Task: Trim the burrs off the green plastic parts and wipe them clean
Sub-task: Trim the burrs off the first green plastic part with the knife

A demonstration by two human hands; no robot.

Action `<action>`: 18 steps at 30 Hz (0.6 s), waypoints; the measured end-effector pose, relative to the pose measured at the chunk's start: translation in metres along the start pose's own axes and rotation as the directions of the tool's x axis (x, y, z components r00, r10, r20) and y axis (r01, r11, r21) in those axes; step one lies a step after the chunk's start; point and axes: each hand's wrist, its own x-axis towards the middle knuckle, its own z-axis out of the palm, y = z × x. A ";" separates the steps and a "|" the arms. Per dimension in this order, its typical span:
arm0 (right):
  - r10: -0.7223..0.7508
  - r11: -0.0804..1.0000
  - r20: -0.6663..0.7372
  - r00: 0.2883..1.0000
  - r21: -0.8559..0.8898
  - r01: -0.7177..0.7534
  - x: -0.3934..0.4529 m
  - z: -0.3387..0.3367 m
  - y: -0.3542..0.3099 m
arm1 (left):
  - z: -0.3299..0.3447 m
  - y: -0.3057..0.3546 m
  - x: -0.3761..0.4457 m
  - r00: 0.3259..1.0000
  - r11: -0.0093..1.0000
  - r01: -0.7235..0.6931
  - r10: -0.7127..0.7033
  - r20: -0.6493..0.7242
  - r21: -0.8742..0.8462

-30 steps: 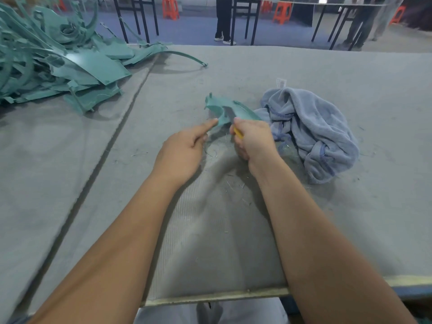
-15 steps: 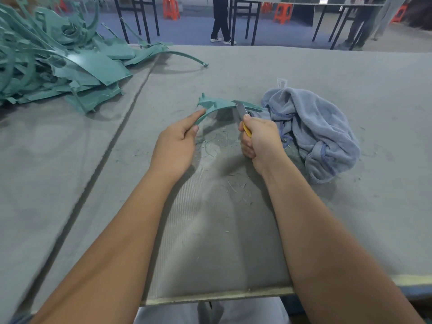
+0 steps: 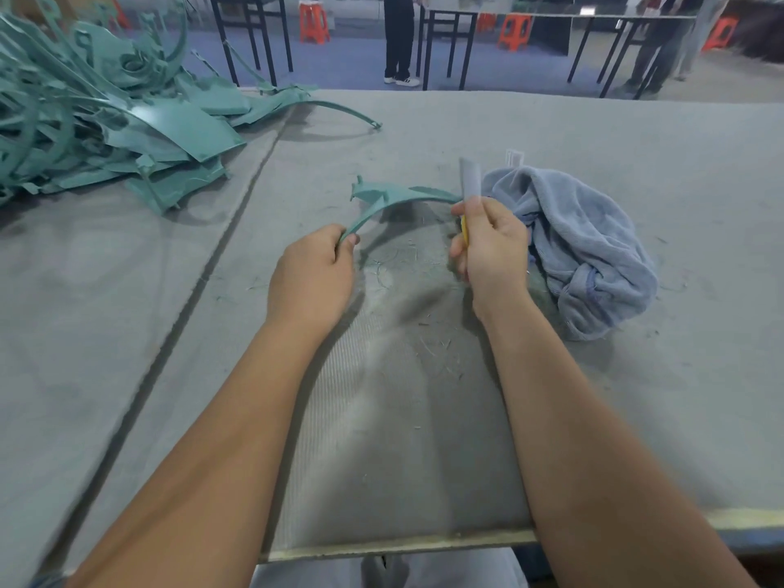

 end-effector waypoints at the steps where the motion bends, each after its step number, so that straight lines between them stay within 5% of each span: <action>1: -0.060 0.993 0.004 0.998 -0.104 0.061 -0.001 0.003 0.001 | -0.001 0.000 0.000 1.000 0.999 -0.008 0.008 -0.002 0.048; 6: -0.032 0.956 0.154 0.987 -0.283 0.075 -0.014 0.019 0.004 | -0.002 0.001 -0.001 1.000 0.987 -0.022 0.024 -0.007 0.157; 11: 0.080 0.983 0.308 0.948 -0.183 -0.024 -0.016 0.023 -0.003 | -0.002 0.002 -0.001 1.000 0.991 -0.005 0.003 0.009 0.135; 18: 0.292 0.955 0.125 0.948 0.014 -0.296 -0.006 0.018 -0.002 | -0.002 -0.003 0.000 0.997 0.998 0.065 -0.065 0.032 0.003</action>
